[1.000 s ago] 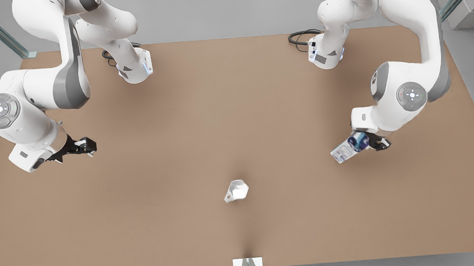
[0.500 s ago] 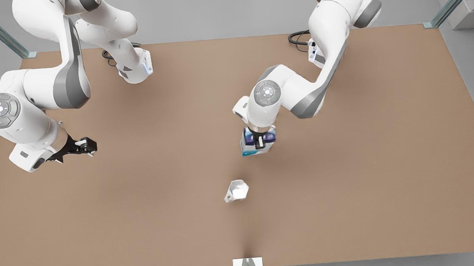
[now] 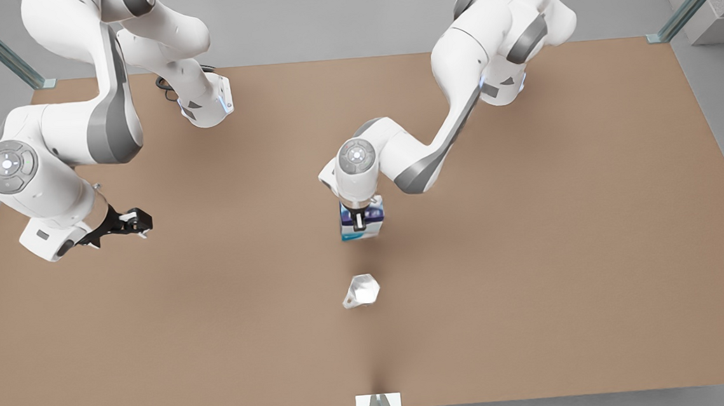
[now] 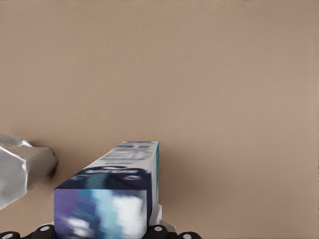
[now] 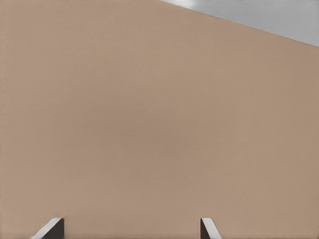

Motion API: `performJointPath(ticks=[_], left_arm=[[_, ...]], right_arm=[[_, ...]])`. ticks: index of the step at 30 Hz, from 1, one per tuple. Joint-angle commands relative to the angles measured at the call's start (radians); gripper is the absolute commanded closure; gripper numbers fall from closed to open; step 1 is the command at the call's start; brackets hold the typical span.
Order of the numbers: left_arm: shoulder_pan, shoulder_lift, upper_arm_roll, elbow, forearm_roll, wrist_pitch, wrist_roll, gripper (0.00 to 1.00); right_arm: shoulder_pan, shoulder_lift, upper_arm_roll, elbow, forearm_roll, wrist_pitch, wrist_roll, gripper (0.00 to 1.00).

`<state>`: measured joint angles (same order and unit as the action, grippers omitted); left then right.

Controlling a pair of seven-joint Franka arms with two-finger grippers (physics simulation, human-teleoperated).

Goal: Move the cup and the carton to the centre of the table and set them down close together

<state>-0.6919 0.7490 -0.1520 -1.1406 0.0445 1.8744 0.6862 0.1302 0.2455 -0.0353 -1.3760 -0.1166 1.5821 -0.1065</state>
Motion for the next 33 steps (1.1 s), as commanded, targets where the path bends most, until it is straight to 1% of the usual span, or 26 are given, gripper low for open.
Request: performJointPath(ticks=[1, 4, 6, 7, 8, 9, 20, 23, 26, 27, 29, 31, 33], left_arm=[[-0.003, 0.0, 0.0, -0.004, -0.017, -0.001, -0.001, 0.39], [-0.023, 0.013, 0.012, -0.008, -0.006, -0.001, -0.005, 0.39], [-0.037, 0.024, 0.012, -0.018, 0.005, 0.016, -0.007, 0.37], [-0.049, 0.029, 0.026, -0.018, 0.005, 0.017, -0.01, 0.32], [-0.064, 0.035, 0.045, -0.018, 0.005, 0.017, -0.023, 0.04], [-0.066, 0.039, 0.045, -0.014, 0.003, 0.017, -0.025, 0.0], [-0.06, 0.02, 0.043, -0.007, -0.002, 0.005, -0.027, 0.0], [-0.057, -0.011, 0.043, -0.004, -0.005, -0.027, -0.016, 0.0], [-0.038, -0.088, 0.043, -0.002, -0.04, -0.1, -0.03, 0.0], [-0.012, -0.137, 0.045, -0.005, -0.043, -0.121, -0.117, 0.0], [0.115, -0.215, 0.042, -0.007, -0.046, -0.158, -0.224, 0.0], [0.281, -0.278, 0.045, -0.008, -0.034, -0.258, -0.485, 0.0], [0.413, -0.303, 0.046, -0.017, -0.031, -0.32, -0.83, 0.0]], right_arm=[[0.0, 0.0, 0.0, 0.0, 0.0, 0.001, 0.001, 0.0], [0.002, 0.001, 0.0, 0.0, -0.002, -0.001, -0.001, 0.0], [0.002, 0.0, 0.0, 0.0, -0.002, 0.001, -0.001, 0.0], [0.006, 0.001, 0.0, 0.0, -0.003, 0.001, -0.001, 0.0], [0.006, 0.001, 0.0, 0.0, -0.003, -0.001, 0.001, 0.0], [0.006, 0.001, 0.0, -0.002, -0.003, -0.001, -0.001, 0.0], [0.008, 0.001, 0.0, 0.0, -0.003, 0.001, 0.001, 0.0], [0.008, 0.001, 0.0, 0.0, -0.003, 0.001, 0.001, 0.0], [0.008, 0.001, 0.0, 0.0, -0.003, 0.001, 0.001, 0.0], [0.008, 0.001, 0.0, 0.0, -0.003, 0.001, 0.001, 0.0], [0.008, 0.001, 0.0, 0.0, -0.003, 0.001, -0.001, 0.0], [0.008, 0.001, 0.002, 0.0, -0.003, -0.001, 0.001, 0.0], [0.008, 0.001, 0.002, 0.0, -0.002, -0.001, 0.001, 0.0]])
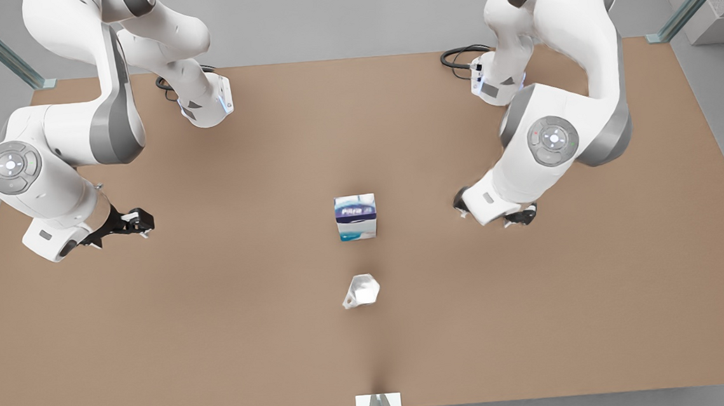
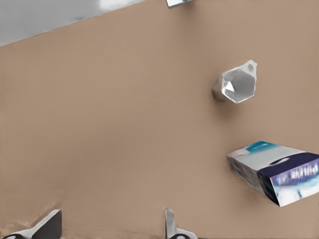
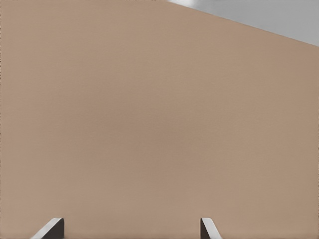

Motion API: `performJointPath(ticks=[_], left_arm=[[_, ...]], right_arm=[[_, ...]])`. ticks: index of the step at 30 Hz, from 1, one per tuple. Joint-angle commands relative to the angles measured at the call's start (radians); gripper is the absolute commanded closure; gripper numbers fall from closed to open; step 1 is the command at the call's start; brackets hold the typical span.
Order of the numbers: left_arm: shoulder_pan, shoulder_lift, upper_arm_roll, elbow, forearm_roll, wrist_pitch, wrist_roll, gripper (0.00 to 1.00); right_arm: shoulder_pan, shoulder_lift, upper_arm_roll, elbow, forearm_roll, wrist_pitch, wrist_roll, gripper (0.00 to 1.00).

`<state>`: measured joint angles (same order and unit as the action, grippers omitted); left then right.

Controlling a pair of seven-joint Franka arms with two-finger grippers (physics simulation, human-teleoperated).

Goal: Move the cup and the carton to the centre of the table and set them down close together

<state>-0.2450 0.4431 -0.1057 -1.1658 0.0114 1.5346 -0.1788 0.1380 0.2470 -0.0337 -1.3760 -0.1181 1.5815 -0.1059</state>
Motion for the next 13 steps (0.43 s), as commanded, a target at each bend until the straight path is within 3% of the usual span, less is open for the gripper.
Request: performJointPath(ticks=[1, 2, 5, 7, 8, 13], left_arm=[[0.025, -0.006, 0.0, -0.006, 0.004, -0.005, -0.031, 0.0], [0.088, -0.064, 0.021, -0.083, 0.016, 0.002, -0.07, 0.0], [0.179, -0.101, 0.04, -0.094, 0.05, -0.047, -0.119, 0.0], [0.153, -0.127, 0.168, -0.094, 0.012, -0.087, 0.013, 0.0], [0.125, -0.123, 0.284, -0.084, -0.077, -0.097, 0.162, 0.0], [0.205, -0.121, 0.209, -0.077, -0.062, -0.122, 0.133, 0.0]], right_arm=[[0.0, 0.0, 0.0, 0.0, 0.0, 0.0, 0.0, 0.0], [0.0, 0.0, 0.0, 0.0, 0.0, 0.002, 0.0, 0.0], [0.0, 0.0, 0.0, 0.0, 0.0, 0.0, 0.0, 0.0], [0.0, 0.0, 0.0, 0.0, 0.0, -0.002, 0.0, 0.0], [0.0, 0.0, 0.0, 0.0, 0.0, 0.0, 0.0, 0.0], [0.0, 0.0, 0.0, 0.0, 0.0, 0.0, 0.0, 0.0]])
